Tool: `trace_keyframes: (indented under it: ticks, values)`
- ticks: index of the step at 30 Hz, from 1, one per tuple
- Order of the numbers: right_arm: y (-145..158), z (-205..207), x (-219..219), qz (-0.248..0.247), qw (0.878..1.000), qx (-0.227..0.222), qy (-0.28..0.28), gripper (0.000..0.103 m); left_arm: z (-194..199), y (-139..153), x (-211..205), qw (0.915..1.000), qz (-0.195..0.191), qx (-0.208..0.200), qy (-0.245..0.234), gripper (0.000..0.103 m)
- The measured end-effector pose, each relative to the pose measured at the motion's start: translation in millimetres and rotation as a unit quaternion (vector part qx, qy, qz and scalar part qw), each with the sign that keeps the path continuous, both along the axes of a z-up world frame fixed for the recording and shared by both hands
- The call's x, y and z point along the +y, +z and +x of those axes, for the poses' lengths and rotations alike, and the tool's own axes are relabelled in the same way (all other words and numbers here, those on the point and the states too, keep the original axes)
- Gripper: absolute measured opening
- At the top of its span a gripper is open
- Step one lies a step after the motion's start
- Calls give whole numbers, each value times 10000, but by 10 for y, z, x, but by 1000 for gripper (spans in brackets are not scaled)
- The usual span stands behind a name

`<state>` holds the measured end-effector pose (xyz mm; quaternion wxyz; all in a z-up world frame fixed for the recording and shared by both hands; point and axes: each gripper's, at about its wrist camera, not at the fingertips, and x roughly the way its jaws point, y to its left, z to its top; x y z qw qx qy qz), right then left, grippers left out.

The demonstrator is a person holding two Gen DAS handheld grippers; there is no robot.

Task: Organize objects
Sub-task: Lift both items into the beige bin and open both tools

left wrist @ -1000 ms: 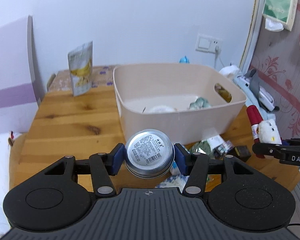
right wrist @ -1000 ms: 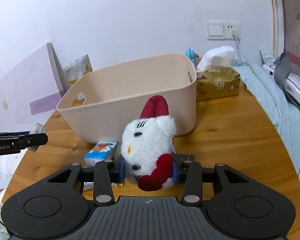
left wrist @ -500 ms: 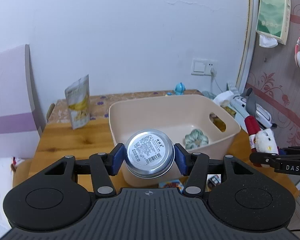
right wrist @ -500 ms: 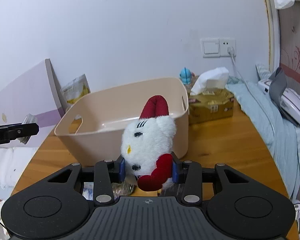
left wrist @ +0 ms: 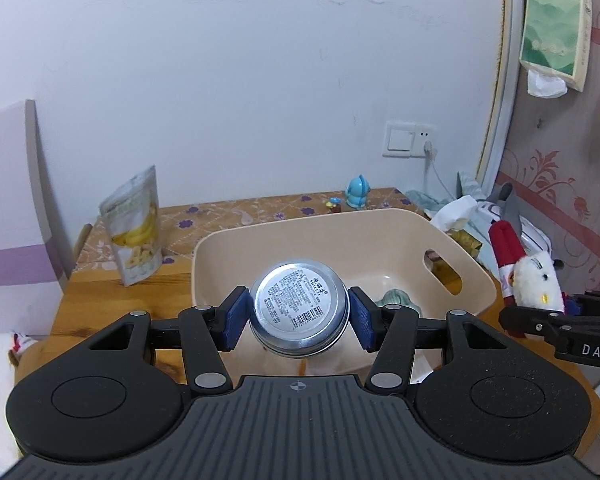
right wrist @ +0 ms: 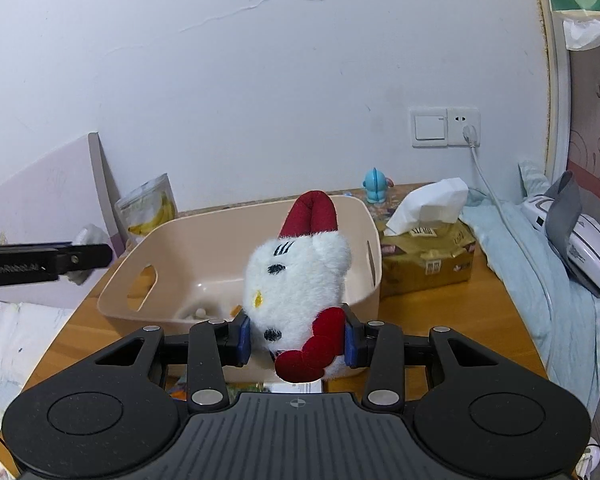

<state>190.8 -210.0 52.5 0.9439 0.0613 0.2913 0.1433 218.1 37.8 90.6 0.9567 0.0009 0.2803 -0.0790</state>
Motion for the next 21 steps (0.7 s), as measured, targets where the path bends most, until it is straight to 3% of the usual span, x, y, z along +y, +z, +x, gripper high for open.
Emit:
trace_keyframes:
  ticks: [6,21]
  values:
    - [14,203,43,-109,9999,-22,-48,40,291,-143,-48,9996,-81,276,-8,55]
    - [-177,694,310,-35,9993,357,80,40,750,-534,-227,9960,411,787,-10,55]
